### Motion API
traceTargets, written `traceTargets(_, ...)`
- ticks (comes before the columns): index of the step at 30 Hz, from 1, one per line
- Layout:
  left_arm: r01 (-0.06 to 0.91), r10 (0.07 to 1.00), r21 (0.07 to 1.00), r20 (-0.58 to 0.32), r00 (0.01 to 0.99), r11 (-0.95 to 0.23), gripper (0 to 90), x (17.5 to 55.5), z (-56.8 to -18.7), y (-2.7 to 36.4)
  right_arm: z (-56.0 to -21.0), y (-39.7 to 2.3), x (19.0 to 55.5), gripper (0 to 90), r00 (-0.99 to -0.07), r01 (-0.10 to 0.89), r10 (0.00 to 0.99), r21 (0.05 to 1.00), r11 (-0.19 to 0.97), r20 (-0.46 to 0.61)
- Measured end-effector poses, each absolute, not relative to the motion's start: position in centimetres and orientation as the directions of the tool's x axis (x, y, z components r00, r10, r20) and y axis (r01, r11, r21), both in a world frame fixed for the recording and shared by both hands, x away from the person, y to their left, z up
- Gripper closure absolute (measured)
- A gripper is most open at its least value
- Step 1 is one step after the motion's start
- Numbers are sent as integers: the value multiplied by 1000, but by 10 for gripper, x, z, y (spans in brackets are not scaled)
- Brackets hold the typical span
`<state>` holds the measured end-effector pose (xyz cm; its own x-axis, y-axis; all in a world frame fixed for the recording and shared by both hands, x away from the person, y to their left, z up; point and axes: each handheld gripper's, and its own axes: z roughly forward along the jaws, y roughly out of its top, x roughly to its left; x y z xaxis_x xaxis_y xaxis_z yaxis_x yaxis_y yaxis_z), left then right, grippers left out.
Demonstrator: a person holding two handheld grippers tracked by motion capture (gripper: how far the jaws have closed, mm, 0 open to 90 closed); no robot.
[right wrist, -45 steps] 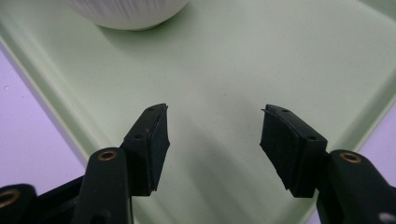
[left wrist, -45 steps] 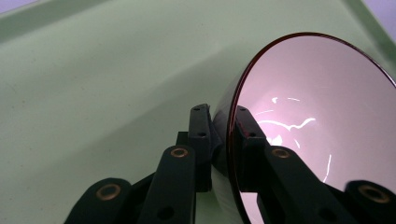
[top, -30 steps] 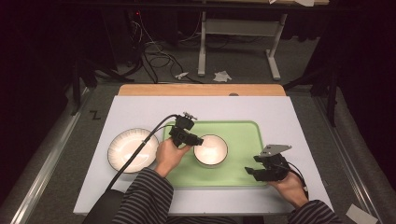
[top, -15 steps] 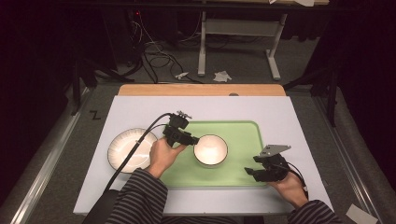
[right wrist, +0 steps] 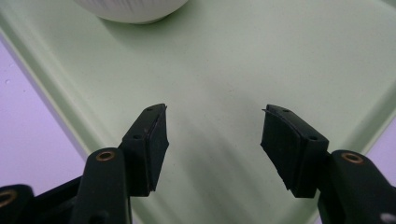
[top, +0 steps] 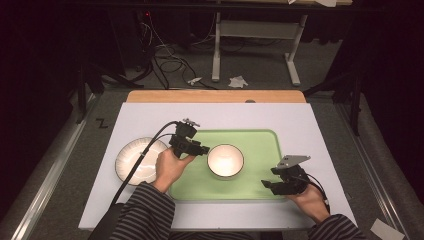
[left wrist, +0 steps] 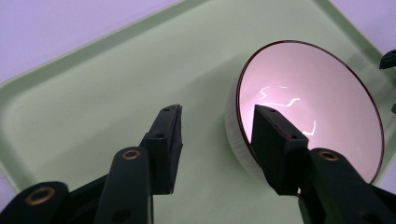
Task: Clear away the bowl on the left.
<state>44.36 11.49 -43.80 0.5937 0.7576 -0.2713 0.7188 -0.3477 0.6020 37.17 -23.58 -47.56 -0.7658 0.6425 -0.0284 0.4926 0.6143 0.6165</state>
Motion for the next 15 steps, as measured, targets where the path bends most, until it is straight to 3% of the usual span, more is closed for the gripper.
traceTargets(15, 713, 759, 613, -267, 594, -342, 518, 436, -432, 125, -476, -235, 372, 424, -767, 492, 642, 618, 614, -27)
